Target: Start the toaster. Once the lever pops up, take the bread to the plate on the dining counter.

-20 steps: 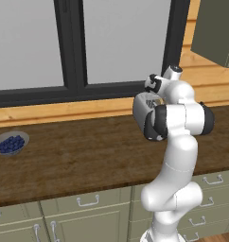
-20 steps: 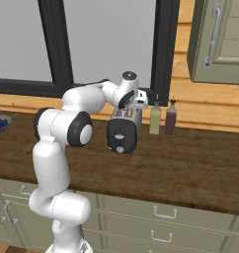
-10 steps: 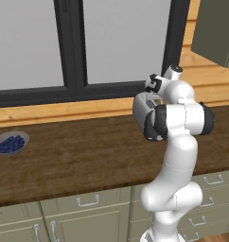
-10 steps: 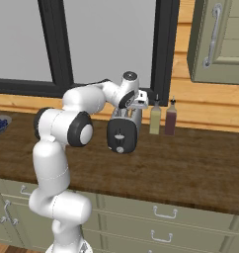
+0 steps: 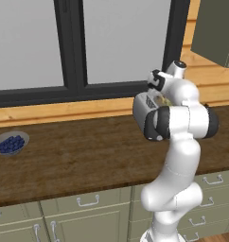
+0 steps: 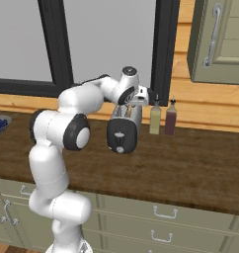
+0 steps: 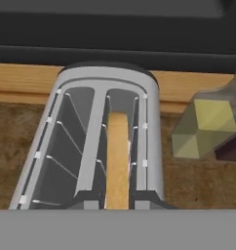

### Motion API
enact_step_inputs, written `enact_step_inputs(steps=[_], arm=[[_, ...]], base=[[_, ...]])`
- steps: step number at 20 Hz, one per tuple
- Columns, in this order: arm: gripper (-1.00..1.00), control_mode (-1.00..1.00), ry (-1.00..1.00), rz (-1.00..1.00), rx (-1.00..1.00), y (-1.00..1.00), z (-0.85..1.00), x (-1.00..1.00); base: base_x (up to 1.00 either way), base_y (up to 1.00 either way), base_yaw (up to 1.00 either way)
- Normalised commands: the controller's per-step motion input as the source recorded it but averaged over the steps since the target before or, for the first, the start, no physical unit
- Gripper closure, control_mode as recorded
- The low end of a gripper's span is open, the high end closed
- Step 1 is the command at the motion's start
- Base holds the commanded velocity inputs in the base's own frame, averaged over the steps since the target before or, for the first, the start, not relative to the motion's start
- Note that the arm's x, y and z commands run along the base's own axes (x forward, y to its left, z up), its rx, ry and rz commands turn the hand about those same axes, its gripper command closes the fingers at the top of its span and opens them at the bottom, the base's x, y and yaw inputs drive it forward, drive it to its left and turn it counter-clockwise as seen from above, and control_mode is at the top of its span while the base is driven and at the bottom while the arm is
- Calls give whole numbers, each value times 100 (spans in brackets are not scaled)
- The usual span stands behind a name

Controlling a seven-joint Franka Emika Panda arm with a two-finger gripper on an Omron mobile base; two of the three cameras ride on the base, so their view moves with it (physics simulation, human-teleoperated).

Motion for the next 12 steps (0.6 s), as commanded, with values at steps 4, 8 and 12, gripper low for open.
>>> enact_step_inputs(steps=[4,8,12], arm=[[100,-100,-17,0,0,0,100,-63],[100,-100,-16,0,0,6,100,-84],[100,-100,-4,-3,0,11,83,-100]], base=[[0,0,0],[0,0,0],[0,0,0]])
